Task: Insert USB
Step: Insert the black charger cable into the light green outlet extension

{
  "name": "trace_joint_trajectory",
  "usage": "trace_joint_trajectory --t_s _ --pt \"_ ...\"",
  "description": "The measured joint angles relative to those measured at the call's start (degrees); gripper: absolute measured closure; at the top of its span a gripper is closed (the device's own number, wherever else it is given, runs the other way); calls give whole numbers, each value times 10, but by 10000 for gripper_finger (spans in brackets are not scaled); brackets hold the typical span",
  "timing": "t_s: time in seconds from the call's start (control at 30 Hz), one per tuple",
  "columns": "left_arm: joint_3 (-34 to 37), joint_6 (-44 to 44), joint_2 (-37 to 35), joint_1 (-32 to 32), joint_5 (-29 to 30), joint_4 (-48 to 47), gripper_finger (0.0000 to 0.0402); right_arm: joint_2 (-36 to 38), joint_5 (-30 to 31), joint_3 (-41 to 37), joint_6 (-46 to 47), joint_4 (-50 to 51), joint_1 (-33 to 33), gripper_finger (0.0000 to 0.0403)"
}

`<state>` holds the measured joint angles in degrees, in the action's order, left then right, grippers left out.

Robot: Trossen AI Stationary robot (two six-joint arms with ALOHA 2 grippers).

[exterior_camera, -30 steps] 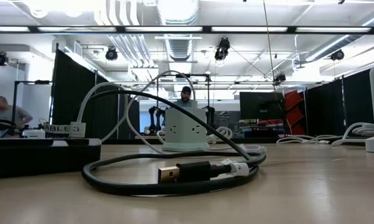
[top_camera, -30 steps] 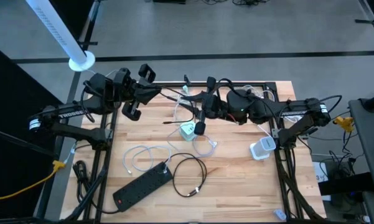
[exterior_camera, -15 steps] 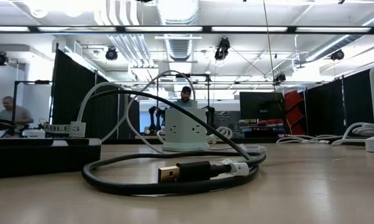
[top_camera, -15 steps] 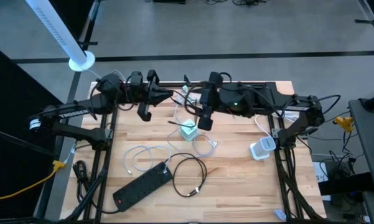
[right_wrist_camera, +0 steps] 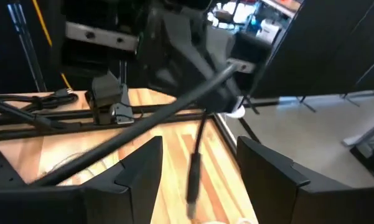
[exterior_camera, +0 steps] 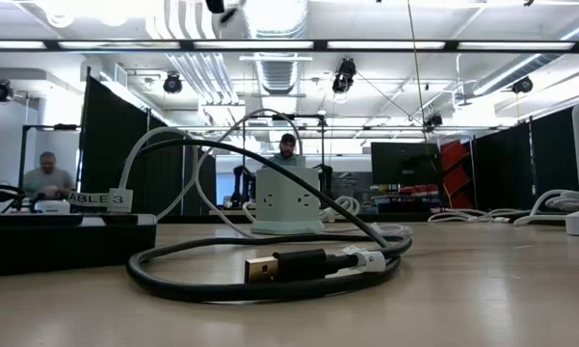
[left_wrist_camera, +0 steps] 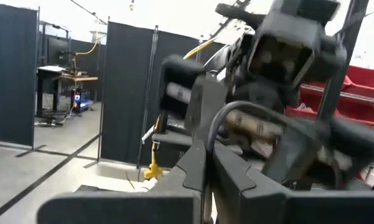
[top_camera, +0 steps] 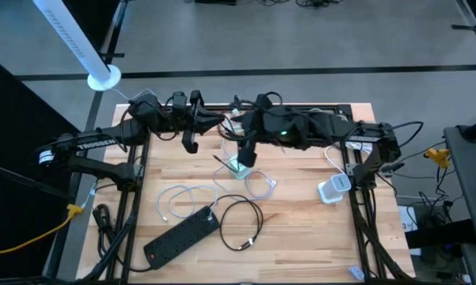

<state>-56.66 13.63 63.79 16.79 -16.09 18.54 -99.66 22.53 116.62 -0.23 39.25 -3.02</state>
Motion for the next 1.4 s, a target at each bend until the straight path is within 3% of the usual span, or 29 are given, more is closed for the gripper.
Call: trace_joint_trajectory --t_s 0.5,0.77,1.2,1.4 --pt "0 6 0 -3 3 -31 400 -21 24 0 49 -31 13 281" --pt "0 8 0 -4 6 -20 400 -34 -1 0 63 -30 16 315" --pt "0 19 0 -4 20 -24 401 -41 -4 0 62 -40 16 307" --pt "0 20 0 -4 20 -46 401 -41 -3 0 72 -45 17 323"
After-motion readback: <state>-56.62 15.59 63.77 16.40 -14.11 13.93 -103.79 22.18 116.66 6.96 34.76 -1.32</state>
